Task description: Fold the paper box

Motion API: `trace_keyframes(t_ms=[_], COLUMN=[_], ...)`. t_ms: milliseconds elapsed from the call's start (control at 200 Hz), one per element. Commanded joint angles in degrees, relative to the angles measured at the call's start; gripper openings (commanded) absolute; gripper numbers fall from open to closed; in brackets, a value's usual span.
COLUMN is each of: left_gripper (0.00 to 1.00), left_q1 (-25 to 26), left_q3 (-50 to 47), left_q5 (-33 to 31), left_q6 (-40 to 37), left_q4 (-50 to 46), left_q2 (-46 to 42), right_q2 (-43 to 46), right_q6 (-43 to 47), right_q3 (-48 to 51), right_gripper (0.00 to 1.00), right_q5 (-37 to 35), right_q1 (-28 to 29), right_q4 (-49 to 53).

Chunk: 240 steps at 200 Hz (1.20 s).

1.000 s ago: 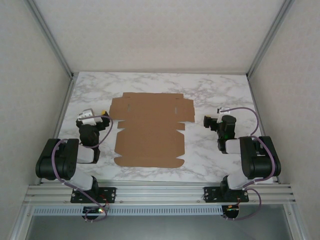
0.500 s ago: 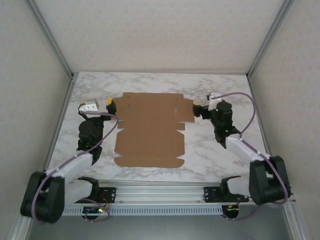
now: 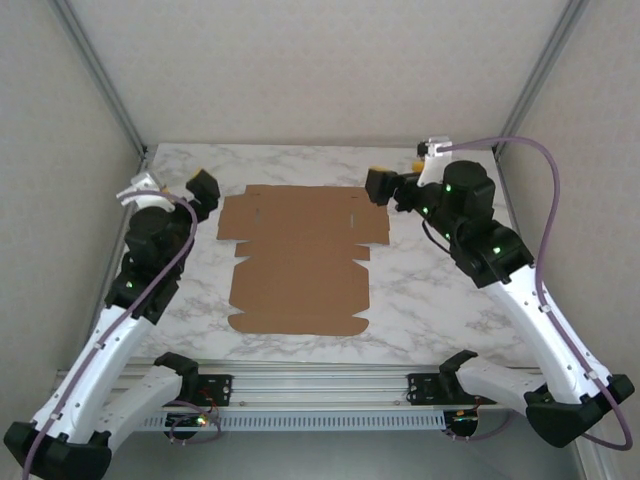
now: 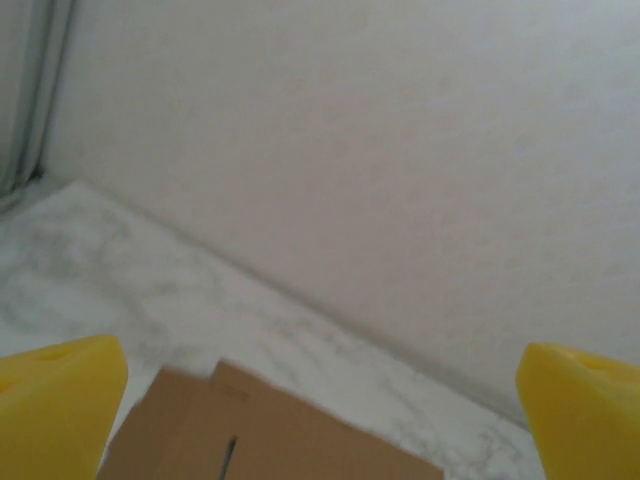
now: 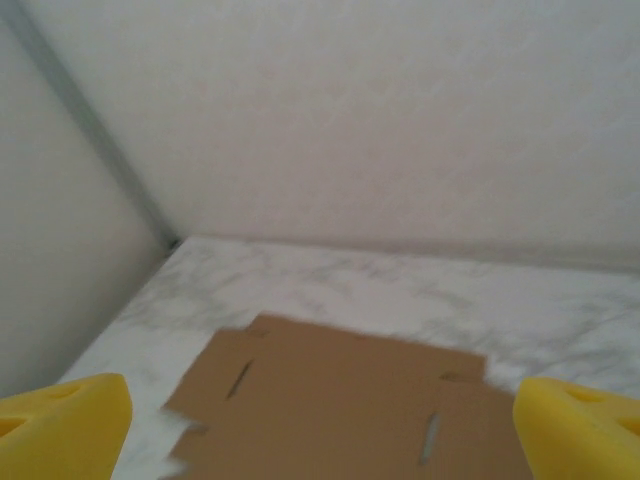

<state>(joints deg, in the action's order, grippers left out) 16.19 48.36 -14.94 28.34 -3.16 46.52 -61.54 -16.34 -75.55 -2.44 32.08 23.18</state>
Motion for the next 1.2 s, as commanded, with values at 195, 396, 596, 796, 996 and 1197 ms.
trace_keyframes(t_ms=[195, 396, 596, 796, 996, 1197], left_gripper=[1.0, 1.0, 0.95, 0.86, 0.73, 0.68], left_q1=[0.01, 1.11, 1.92, 1.89, 3.46, 4.24], left_q3=[-8.9, -16.32, -16.9, -15.63, -13.29, -11.25], left_q5=[16.7, 22.22, 21.9, 19.91, 21.06, 20.23], left_q6=[10.13, 15.23, 14.81, 13.99, 15.02, 15.11], left_q4=[-7.47, 0.88, 4.6, 7.1, 9.84, 10.18], left_q2=[10.57, 14.63, 21.07, 28.01, 33.63, 40.82], right_q2=[0.78, -5.19, -4.03, -12.43, -20.39, -27.5], right_q6=[-15.49, -11.97, -14.71, -16.27, -17.85, -19.3], right_q3=[18.02, 16.76, 24.2, 24.11, 24.25, 24.7], right_gripper=[0.99, 0.9, 0.79, 0.82, 0.89, 0.86], right_q5=[11.82, 14.06, 10.22, 12.61, 12.29, 14.95], right_q1=[-2.31, -2.57, -2.43, -3.69, -2.61, -2.63], right_q4=[-6.41, -1.53, -10.95, -8.1, -8.62, -9.74])
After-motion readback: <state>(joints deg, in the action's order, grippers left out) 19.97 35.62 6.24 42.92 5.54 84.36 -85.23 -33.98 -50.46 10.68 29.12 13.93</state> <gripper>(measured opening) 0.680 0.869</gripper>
